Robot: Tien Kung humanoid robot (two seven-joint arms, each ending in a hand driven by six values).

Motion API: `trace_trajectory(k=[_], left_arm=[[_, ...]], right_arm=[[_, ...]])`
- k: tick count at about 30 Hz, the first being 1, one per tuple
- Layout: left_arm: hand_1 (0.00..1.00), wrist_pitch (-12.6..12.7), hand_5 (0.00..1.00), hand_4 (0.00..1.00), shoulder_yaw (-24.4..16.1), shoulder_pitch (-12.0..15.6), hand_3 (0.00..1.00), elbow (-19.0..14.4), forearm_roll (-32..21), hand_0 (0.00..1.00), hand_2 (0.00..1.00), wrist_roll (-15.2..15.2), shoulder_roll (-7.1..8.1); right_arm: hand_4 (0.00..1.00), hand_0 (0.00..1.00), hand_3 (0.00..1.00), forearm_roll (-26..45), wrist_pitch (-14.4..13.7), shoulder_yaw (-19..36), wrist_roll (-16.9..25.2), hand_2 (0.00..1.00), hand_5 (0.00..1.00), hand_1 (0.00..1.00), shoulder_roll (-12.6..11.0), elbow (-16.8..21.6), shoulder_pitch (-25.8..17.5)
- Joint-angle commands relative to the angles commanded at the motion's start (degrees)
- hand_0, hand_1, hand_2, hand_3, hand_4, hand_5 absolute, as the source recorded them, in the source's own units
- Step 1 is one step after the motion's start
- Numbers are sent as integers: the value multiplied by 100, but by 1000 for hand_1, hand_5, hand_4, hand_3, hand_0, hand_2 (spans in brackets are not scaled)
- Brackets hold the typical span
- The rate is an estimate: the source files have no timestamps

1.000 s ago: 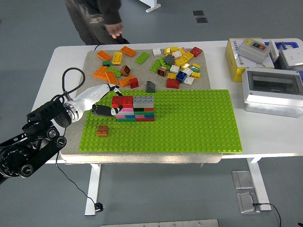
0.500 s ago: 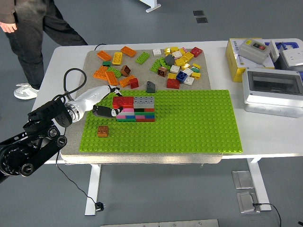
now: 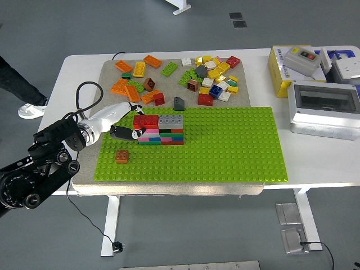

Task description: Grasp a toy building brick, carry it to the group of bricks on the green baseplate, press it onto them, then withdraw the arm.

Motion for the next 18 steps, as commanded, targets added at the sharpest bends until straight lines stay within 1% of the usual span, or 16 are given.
trace_trajectory(k=[2, 7, 8, 13, 14, 18], left_arm=[[931, -10, 254, 586, -3, -2, 629, 0, -3, 971, 933, 6, 0], [931, -29, 254, 586, -6, -4, 629, 3, -10, 971, 933, 21, 2], [934, -33, 268, 610, -4, -5, 728, 5, -12, 970, 936, 25, 2], [934, -33, 268, 610, -2, -4, 728, 15, -22, 970, 936, 31, -2], [935, -30, 303, 643, -3, -4, 754, 16, -23, 971, 938, 30, -2], [935, -2, 303, 643, 5, -2, 754, 16, -35, 971, 938, 5, -1]], right_arm=[[397, 730, 685, -13, -2, 16, 2, 738, 823, 720, 1, 0, 0], [397, 730, 685, -39, -7, 53, 11, 738, 823, 720, 3, 0, -1], [398, 731, 685, -39, -8, 53, 13, 737, 822, 718, 3, 0, -1], [398, 731, 685, -19, -9, 24, 30, 737, 822, 718, 3, 0, -2], [398, 730, 685, -18, -9, 20, 32, 736, 823, 718, 3, 0, -2], [398, 730, 685, -9, -10, 5, 39, 736, 823, 718, 2, 0, -2]])
